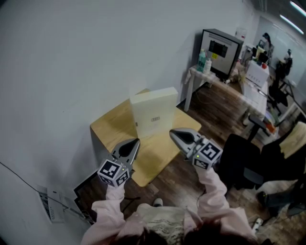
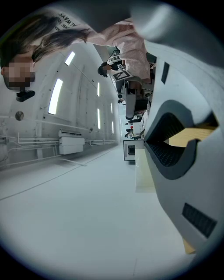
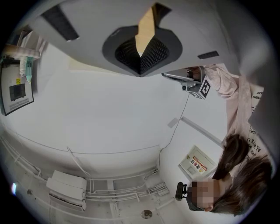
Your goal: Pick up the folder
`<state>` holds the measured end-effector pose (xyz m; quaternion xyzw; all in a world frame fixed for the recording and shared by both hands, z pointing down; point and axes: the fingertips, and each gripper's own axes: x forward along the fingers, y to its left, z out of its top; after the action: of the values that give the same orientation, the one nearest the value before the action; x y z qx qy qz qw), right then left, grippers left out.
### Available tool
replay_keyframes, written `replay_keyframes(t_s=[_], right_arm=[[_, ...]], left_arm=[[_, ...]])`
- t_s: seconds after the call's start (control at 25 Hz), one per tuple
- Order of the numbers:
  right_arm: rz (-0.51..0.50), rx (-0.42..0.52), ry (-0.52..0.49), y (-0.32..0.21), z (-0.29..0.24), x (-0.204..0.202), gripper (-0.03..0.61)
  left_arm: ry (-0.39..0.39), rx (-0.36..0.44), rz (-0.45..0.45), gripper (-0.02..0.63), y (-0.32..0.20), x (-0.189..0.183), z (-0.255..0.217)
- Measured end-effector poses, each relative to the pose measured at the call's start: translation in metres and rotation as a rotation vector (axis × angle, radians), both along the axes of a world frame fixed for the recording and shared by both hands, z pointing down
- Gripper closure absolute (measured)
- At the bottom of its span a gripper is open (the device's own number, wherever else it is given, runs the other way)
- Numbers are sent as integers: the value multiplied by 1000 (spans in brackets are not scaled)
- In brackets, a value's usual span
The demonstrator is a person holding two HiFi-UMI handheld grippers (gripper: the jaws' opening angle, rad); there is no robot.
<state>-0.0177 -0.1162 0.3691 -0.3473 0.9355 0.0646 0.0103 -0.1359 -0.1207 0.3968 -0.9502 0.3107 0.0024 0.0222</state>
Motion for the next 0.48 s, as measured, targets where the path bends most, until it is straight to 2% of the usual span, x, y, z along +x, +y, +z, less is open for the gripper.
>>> replay_keyframes(t_s=[0.48], right_arm=[[41,-9,-9,-40,13,13,572]], left_arm=[[5,-2,15,617,-44,8,11]])
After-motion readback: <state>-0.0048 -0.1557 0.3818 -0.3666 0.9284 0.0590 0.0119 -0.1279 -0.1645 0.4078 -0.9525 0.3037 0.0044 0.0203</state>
